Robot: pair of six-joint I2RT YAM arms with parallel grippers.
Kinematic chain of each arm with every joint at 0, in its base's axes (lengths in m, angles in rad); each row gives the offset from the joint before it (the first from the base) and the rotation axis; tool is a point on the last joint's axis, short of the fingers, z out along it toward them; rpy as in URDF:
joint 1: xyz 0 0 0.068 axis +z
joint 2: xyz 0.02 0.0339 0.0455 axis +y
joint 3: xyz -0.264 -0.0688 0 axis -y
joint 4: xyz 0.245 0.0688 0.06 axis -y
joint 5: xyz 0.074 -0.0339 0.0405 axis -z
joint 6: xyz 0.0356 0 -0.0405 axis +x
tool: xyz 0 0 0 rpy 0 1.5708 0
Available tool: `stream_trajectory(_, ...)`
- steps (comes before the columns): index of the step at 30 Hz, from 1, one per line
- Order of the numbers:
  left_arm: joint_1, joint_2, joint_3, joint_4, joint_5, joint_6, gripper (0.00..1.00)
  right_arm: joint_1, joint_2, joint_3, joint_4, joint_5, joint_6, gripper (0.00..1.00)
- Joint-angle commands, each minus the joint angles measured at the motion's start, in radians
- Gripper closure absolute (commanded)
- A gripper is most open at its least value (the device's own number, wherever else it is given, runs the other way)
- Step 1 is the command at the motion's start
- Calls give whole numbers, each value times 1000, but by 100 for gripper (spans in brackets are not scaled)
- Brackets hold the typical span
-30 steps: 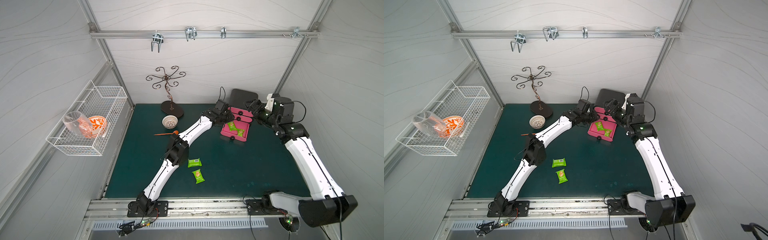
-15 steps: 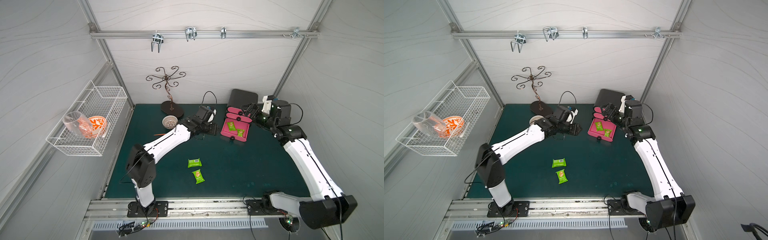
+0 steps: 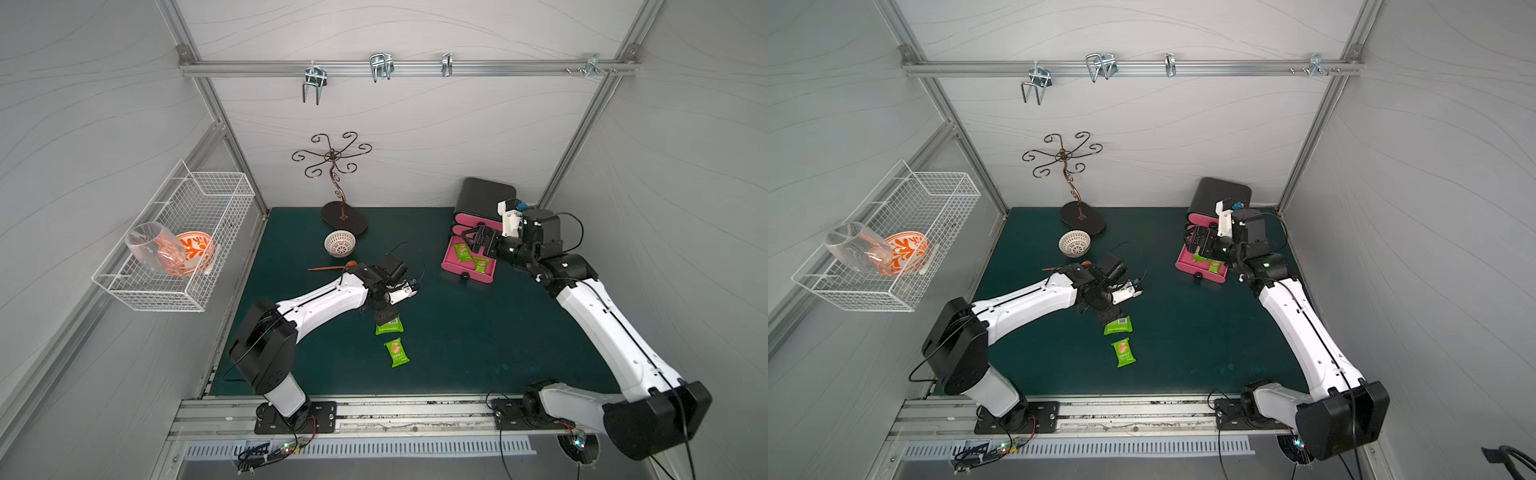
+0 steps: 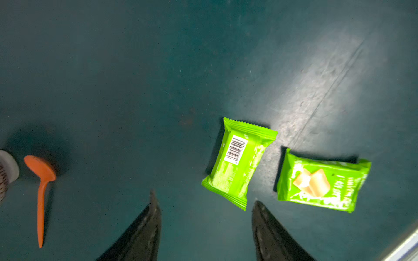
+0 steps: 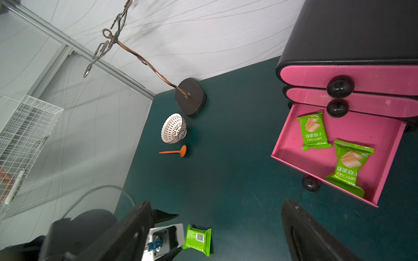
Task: Place the cookies into the drawer by color
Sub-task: Pick up the cookie at the center of the board.
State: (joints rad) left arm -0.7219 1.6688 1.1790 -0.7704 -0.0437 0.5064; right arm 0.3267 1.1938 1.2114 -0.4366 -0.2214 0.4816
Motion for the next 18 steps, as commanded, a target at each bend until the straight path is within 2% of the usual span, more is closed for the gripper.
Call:
stream_trajectory(1,-1,51,41,-21,-20,110,33,7,-19,9,-12,-1,0,6)
stream_trajectory(13,0,134,29,-1,146,116,26,9,-13,18,-28,18,0,5)
stream_trajectory(18,-8,169,13,22,110,101,26,9,-10,17,-28,17,7,4)
